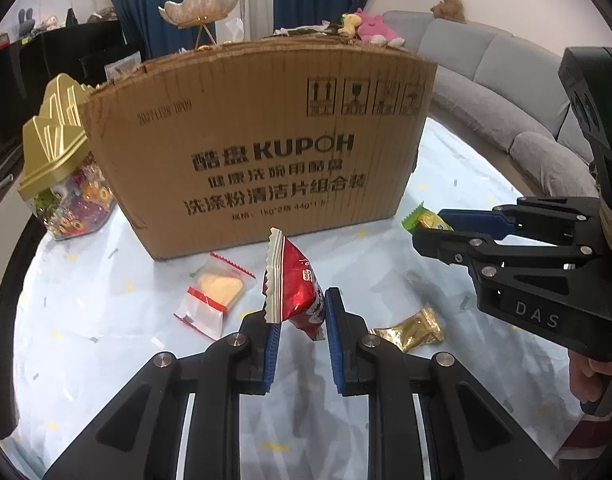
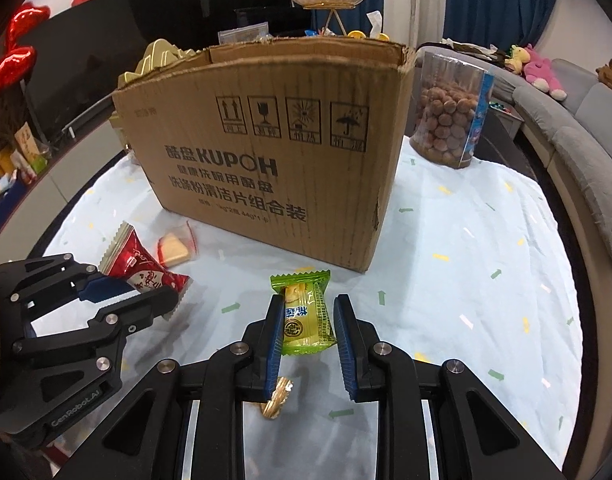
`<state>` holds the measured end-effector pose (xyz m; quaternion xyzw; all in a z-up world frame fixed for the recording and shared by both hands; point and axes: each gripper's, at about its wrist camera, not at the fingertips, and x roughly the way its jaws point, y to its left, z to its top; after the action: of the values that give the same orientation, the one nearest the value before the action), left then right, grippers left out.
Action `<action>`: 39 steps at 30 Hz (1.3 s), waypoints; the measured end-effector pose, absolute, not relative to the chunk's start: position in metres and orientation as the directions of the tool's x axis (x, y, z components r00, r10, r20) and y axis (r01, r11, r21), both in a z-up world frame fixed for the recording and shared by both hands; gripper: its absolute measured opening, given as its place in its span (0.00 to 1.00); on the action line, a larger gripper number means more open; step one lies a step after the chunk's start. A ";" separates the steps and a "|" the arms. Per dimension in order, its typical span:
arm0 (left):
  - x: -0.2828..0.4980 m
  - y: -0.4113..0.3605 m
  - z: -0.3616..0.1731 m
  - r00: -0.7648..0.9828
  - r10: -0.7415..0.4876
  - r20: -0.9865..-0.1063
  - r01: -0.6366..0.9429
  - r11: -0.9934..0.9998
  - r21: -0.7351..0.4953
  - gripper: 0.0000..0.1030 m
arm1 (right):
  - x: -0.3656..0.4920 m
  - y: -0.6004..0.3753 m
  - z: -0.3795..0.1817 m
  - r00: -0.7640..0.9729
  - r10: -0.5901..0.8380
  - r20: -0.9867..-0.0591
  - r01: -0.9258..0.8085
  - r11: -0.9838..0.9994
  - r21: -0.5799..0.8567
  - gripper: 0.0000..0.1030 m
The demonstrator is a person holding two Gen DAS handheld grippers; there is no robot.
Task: Organize snacks
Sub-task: 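Lift and carry both candies in the two tools over the box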
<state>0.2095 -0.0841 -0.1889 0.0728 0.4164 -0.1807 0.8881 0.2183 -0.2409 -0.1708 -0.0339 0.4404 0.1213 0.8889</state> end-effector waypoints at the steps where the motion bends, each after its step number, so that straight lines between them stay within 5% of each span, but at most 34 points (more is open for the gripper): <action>1: 0.208 -0.084 -0.185 0.594 -0.259 -0.762 0.380 0.925 -0.019 0.21 | 0.217 -0.241 -0.169 0.585 0.185 -0.790 -0.244 0.969 0.046 0.25; 39: 0.212 -0.059 -0.087 0.710 -0.219 -0.670 0.271 0.962 -0.027 0.21 | 0.190 -0.208 -0.064 0.704 0.162 -0.692 -0.196 0.980 0.030 0.25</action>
<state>0.2116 -0.0593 -0.0874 0.0363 0.3572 -0.1324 0.9239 0.1901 -0.2080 -0.0636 -0.0231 0.3724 0.0969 0.9227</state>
